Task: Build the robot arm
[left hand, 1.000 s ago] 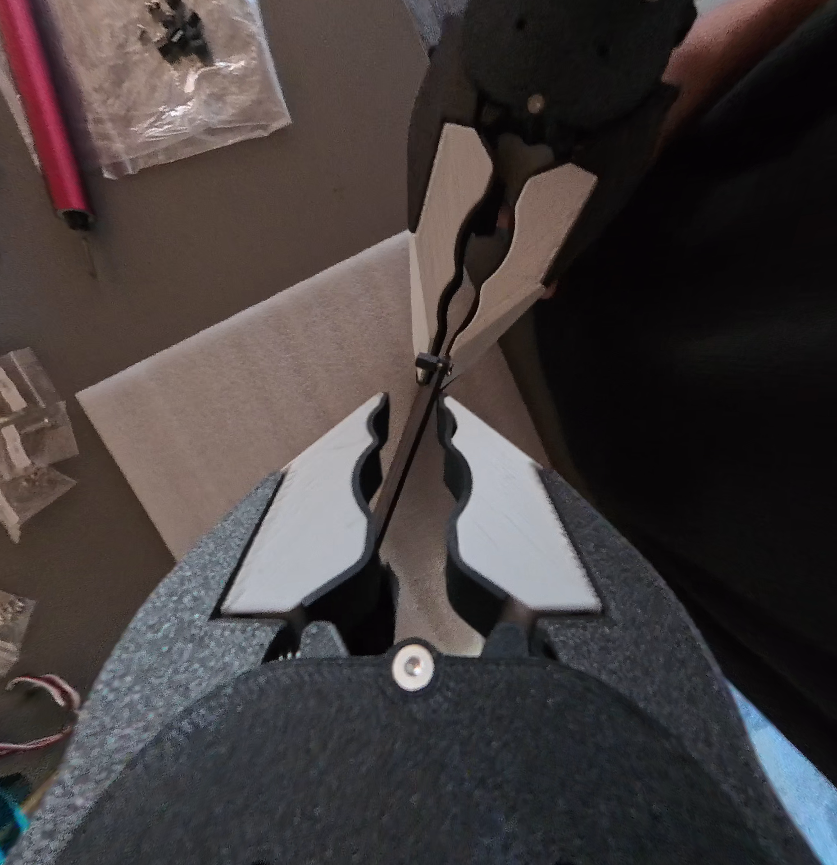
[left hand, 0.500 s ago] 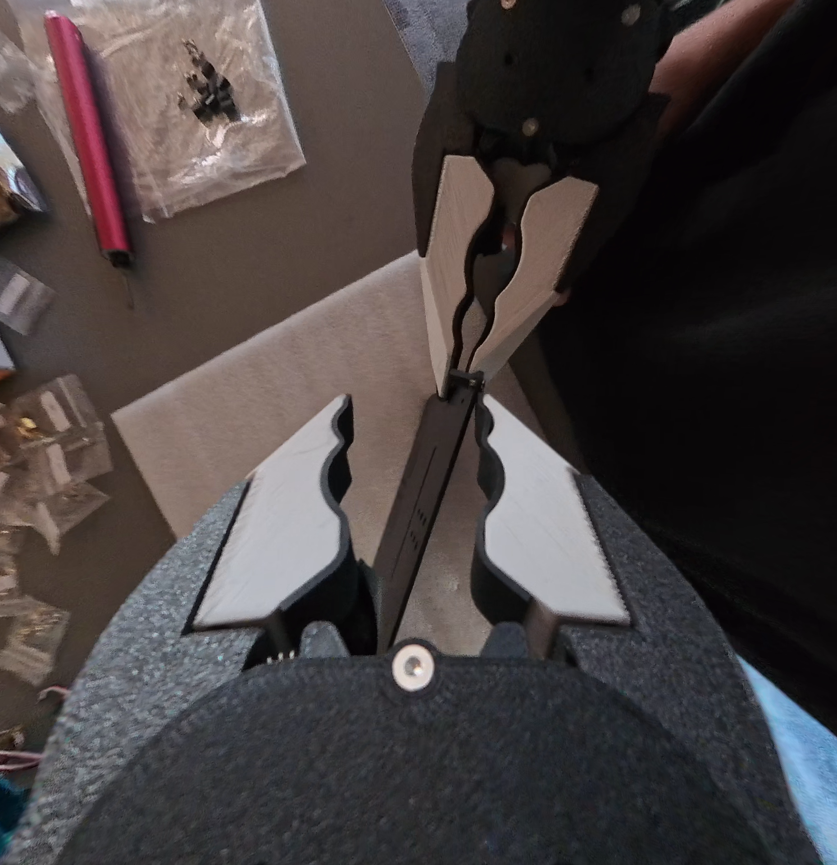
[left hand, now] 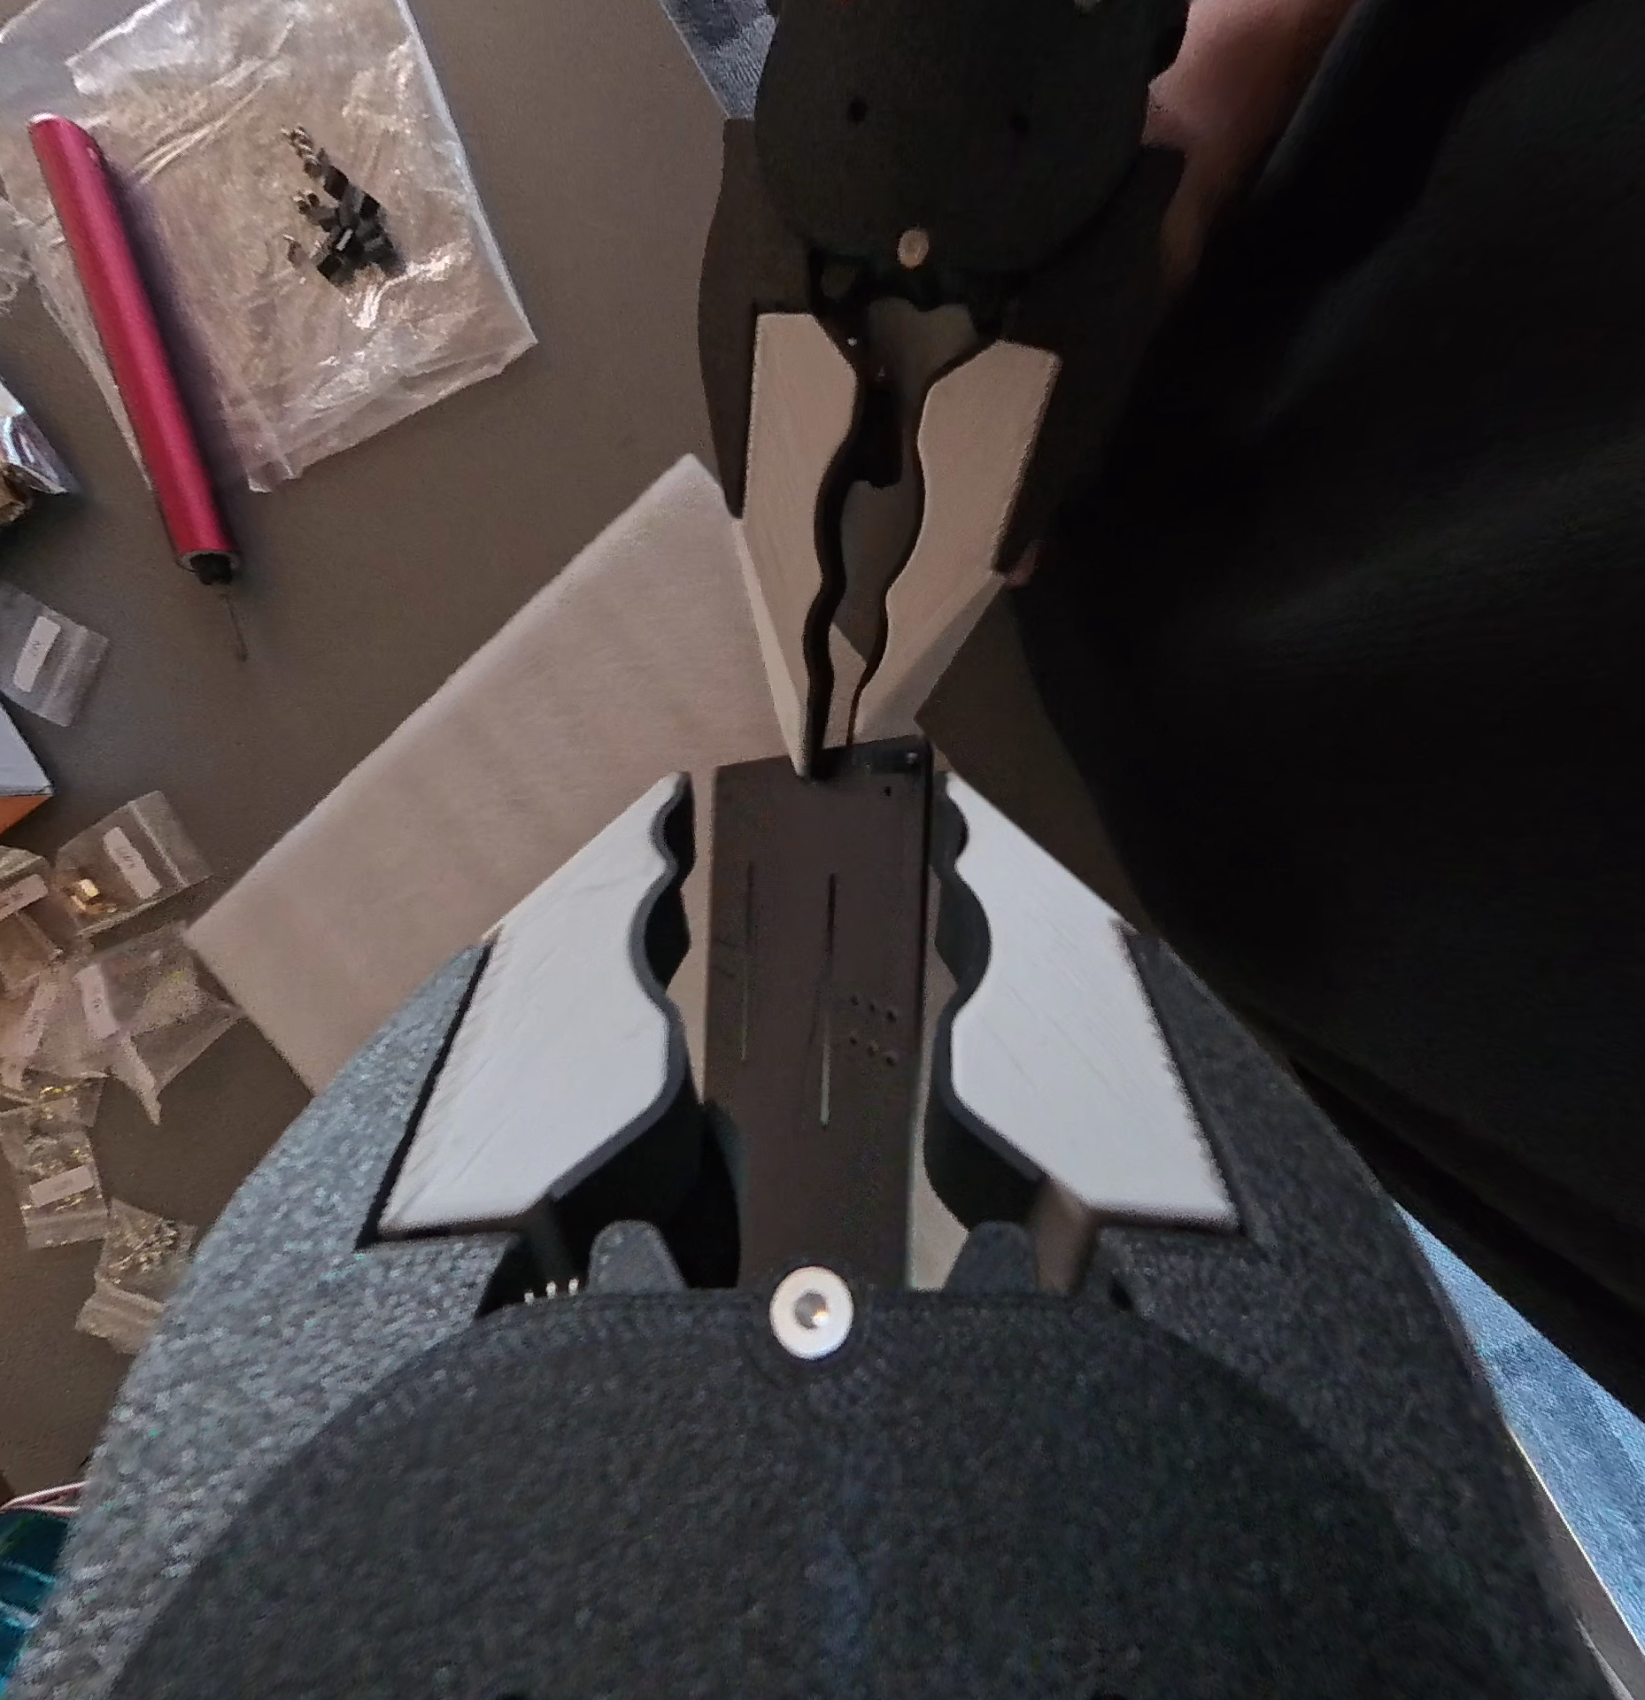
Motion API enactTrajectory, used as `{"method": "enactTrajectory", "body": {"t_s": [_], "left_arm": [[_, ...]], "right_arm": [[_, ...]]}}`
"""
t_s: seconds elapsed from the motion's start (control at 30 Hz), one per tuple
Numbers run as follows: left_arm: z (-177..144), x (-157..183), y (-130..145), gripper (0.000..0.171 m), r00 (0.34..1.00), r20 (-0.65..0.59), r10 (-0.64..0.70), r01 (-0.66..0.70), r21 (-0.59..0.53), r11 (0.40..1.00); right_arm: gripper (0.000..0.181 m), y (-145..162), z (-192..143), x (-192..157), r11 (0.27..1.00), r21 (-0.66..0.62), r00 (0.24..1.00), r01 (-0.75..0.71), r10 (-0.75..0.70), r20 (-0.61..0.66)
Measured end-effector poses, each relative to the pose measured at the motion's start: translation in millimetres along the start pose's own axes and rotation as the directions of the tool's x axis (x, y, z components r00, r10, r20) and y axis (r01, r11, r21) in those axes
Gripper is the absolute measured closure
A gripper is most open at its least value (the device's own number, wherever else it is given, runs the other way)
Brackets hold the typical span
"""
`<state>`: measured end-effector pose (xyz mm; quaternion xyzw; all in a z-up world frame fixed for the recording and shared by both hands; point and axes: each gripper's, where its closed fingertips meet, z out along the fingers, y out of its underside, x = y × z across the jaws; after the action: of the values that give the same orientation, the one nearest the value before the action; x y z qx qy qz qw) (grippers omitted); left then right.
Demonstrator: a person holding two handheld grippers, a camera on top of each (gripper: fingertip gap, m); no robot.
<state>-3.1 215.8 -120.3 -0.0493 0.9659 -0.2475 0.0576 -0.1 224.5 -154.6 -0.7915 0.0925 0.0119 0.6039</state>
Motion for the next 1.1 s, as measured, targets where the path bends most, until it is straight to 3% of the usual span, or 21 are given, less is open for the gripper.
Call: {"method": "enactTrajectory", "body": {"t_s": [0.1,0.2,0.3,0.43,0.5,0.57,0.7,0.87,0.93,1.0,1.1], "left_arm": [[5.5,7.1,5.7,0.102,0.999,-0.026,-0.03,0.03,-0.015,0.999],[7.0,9.1,17.3,0.12,0.998,0.015,-0.068,0.068,-0.014,0.998],[8.2,13.9,31.5,0.12,0.99,0.046,-0.133,0.133,-0.002,0.991],[13.2,14.5,68.7,0.116,0.954,0.109,-0.278,0.276,0.032,0.961],[14.6,14.4,94.8,0.115,0.924,0.129,-0.361,0.361,0.023,0.932],[8.9,14.7,113.8,0.112,0.873,0.149,-0.465,0.46,0.067,0.885],[-0.4,29.8,137.2,0.112,0.777,0.202,-0.597,0.578,0.149,0.802],[-11.0,45.1,146.8,0.113,0.644,0.236,-0.728,0.68,0.259,0.686],[-24.0,45.1,164.9,0.117,0.553,0.299,-0.778,0.717,0.305,0.627],[-31.8,46.8,175.2,0.117,0.456,0.283,-0.844,0.758,0.374,0.535],[-33.9,45.9,173.7,0.12,0.385,0.271,-0.882,0.763,0.445,0.47]], "right_arm": [[0.181,-3.8,-2.6,1.8,0.999,0.019,0.999,-0.046,0.046,0.005],[0.181,-19.5,-9.4,-6.6,0.995,0.082,0.996,-0.053,0.047,0.071],[0.181,-6.3,-6.7,4.7,1.0,-0.007,1.0,0.018,-0.018,0.008],[0.181,5.4,-40.5,54.6,0.984,0.017,0.981,-0.178,0.178,-0.071],[0.181,22.7,-46.7,59.9,0.972,-0.06,0.972,-0.227,0.222,-0.075],[0.181,44.6,-50.0,58.6,0.961,-0.18,0.978,-0.208,0.198,-0.072],[0.172,57.9,-51.2,29.4,0.944,-0.291,0.984,-0.154,0.173,0.042],[0.161,59.8,-41.9,5.7,0.931,-0.359,0.99,-0.069,0.11,0.093],[0.16,56.8,-36.4,7.9,0.935,-0.348,0.991,-0.071,0.107,0.084],[0.152,51.7,-30.2,7.9,0.937,-0.337,0.987,-0.095,0.133,0.092],[0.153,49.3,-23.0,7.7,0.944,-0.322,0.99,-0.073,0.108,0.091]]}}
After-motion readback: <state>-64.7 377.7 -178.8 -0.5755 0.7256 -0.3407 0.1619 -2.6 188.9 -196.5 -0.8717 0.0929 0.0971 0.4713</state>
